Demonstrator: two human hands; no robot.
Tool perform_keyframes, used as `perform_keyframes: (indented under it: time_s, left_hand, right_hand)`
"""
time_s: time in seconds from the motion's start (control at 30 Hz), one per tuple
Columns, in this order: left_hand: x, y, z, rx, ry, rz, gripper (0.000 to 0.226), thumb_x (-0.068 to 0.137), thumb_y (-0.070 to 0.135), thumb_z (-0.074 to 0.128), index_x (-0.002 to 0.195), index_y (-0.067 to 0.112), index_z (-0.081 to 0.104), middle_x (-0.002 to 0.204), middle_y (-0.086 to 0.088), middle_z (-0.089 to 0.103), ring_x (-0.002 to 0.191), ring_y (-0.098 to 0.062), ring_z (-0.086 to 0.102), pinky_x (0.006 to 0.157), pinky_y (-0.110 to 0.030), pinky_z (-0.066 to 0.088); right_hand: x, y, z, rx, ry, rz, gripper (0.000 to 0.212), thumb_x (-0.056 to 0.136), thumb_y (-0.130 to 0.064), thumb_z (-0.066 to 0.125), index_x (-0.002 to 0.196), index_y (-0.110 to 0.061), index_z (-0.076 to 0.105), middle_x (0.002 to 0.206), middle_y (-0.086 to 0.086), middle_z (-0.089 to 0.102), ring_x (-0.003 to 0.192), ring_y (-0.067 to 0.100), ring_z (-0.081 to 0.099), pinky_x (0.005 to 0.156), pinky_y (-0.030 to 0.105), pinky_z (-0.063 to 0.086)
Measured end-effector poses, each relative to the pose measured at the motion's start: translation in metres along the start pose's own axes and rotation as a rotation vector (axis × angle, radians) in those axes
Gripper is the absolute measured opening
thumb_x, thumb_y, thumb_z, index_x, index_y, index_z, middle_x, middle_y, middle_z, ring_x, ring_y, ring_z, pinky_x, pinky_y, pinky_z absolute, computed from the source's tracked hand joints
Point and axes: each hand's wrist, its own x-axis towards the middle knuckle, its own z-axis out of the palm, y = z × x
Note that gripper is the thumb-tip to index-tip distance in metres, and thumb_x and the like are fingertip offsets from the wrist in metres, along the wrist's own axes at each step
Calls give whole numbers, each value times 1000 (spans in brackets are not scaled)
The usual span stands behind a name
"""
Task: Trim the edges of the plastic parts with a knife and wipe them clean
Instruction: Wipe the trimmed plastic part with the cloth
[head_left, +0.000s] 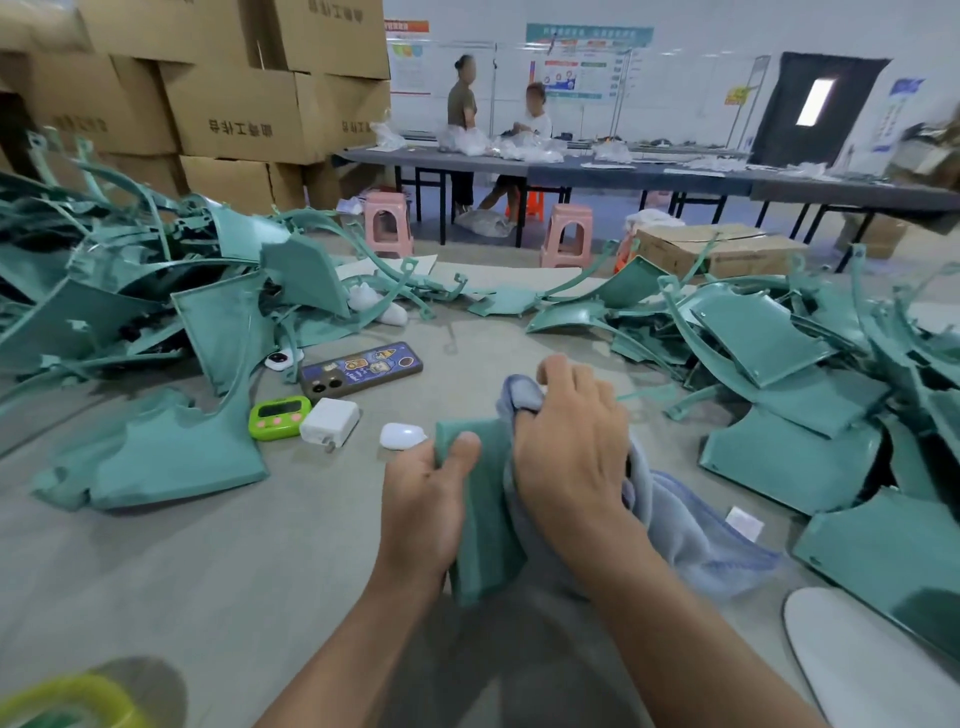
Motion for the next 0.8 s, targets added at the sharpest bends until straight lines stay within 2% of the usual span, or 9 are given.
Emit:
perform_keyframes:
  time_s: [0.03,0.1,0.17,0.27,0.37,0.43,0.53,0.67,0.8]
  left_hand:
    - [0,0,-1,27,14,11,46,81,49,60,60,9,51,55,3,47,52,-13,41,47,-27,36]
    - [3,0,-5,-48,28,-35,44,83,54,59,55,20,49,59,5,42,58,-12,39,53,-28,34]
    - [6,0,-11,-180,-25,-103,42,86,54,59,59,23,56,63,1,48,65,-15,46,58,-34,40]
    - [8,-2,-15,-6,-3,1,37,100,44,47,73,23,61,70,-4,60,69,-20,57,60,-37,51]
    - [4,4,-5,-81,59,-28,42,101,38,48,63,24,59,63,3,54,61,-12,49,56,-32,45]
    - [2,6,-3,-108,43,-54,46,103,35,49,60,24,59,61,3,52,58,-12,47,57,-30,42]
    - [0,8,-10,-188,47,-91,51,104,35,50,55,22,56,58,-1,48,54,-13,46,48,-24,41]
    - [1,10,-11,-170,96,-140,42,101,32,50,63,14,50,59,-5,43,52,-15,42,44,-22,37]
    - [0,15,-5,-167,116,-138,39,100,30,51,65,13,50,64,-6,42,61,-17,41,56,-30,37]
  right_hand:
    - [-3,-6,0,59,4,-33,6,95,-23,55,92,-19,52,93,8,60,89,34,53,77,44,34]
    - [-23,-22,-1,197,25,-175,22,96,-20,58,81,-25,44,76,4,57,74,30,52,68,43,35]
    - [-42,-29,-3,285,10,-308,28,94,-14,64,78,-25,44,72,-4,54,70,22,48,66,39,37]
    - [-45,-22,-1,242,1,-448,22,88,-7,70,80,-21,55,73,-5,56,71,22,48,68,38,38]
    - [-31,-19,-1,102,21,-306,17,93,-22,70,79,-25,61,73,-5,59,74,25,53,70,40,40]
    - [-29,-21,0,124,51,-195,22,94,-26,70,74,-24,60,71,-4,58,72,24,50,70,38,37]
    - [-49,-22,3,213,57,-357,22,88,-19,70,70,-25,59,68,-7,55,70,19,44,70,36,35]
    - [-65,-9,4,148,7,-515,19,87,-17,72,74,-27,63,70,-10,55,70,17,43,70,32,31]
    - [-43,-11,-4,62,10,-474,21,87,-20,71,70,-26,60,70,-7,57,71,23,50,68,37,35]
